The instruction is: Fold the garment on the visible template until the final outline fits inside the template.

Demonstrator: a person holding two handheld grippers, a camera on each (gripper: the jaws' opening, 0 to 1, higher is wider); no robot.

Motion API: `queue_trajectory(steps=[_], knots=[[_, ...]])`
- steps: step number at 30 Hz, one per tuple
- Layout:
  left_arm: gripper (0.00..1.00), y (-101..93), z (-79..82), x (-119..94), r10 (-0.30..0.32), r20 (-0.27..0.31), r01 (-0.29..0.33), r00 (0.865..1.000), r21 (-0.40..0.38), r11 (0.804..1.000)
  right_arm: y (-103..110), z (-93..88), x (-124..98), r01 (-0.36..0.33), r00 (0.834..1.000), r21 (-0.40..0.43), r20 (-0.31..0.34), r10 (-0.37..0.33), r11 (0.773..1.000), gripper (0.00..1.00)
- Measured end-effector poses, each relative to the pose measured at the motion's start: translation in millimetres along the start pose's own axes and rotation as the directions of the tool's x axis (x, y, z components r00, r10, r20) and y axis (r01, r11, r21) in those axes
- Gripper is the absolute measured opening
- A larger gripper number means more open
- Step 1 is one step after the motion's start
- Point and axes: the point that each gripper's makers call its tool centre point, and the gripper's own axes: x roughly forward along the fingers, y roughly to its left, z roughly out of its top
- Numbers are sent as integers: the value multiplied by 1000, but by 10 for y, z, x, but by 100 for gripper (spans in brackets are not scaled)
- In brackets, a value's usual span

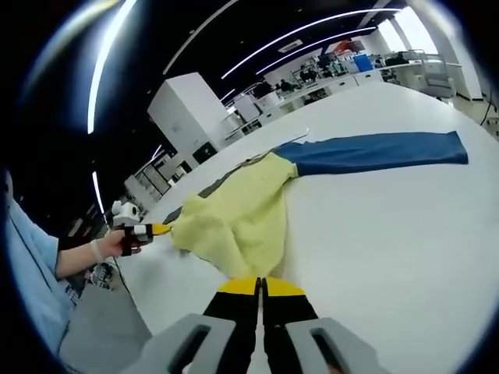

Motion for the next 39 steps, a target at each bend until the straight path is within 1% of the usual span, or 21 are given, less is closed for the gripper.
queue_trajectory(steps=[4, 9, 13, 16, 17, 19, 21, 25, 28, 31, 32, 35, 37, 39], knots=[[0, -5, -64, -133, 8, -1, -8, 1000, -8, 1000, 34, -16, -37, -9, 1000, 9, 5, 9, 1000, 0], [0, -11, -182, -294, 16, -12, -17, 1000, -27, 999, 104, -90, -80, -27, 1000, 9, -14, 27, 1000, 0], [0, -27, -298, -415, 19, -26, -20, 999, -46, 999, 162, -148, -114, -41, 999, 15, -19, 42, 999, 0], [0, -5, -383, -479, 26, -45, -29, 999, -57, 998, 193, -205, -130, -48, 998, 15, -31, 48, 999, 0], [0, 9, -412, -510, 31, -51, -35, 998, -78, 996, 203, -225, -138, -49, 998, 13, -35, 49, 999, 0], [0, 12, -438, -558, 32, -58, -37, 998, -94, 995, 216, -241, -157, -51, 998, 13, -37, 51, 999, 0], [0, 2, -430, -598, 33, -56, -39, 998, -102, 994, 223, -241, -181, -51, 998, 16, -34, 52, 999, 0], [0, -30, -417, -623, 25, -67, -33, 997, -112, 993, 234, -246, -207, -56, 998, 20, -30, 57, 998, 0], [0, 2, -432, -595, 33, -81, -43, 996, -115, 992, 216, -297, -199, -53, 998, 35, -37, 54, 998, 0], [0, 44, -526, -549, 40, -106, -53, 994, -122, 991, 178, -358, -182, -39, 998, 29, -55, 41, 999, 0], [0, 74, -585, -529, 46, -123, -62, 991, -132, 989, 164, -374, -177, -33, 998, 25, -60, 34, 999, 0], [0, 162, -685, -488, 69, -148, -89, 987, -134, 987, 118, -397, -163, -15, 997, 17, -72, 16, 1000, 0], [0, 186, -712, -465, 72, -145, -93, 987, -144, 985, 90, -428, -148, -2, 995, -6, -96, 1, 1000, 0], [0, 211, -726, -446, 76, -145, -98, 987, -149, 984, 95, -434, -132, -5, 995, -7, -101, 4, 1000, 0]])
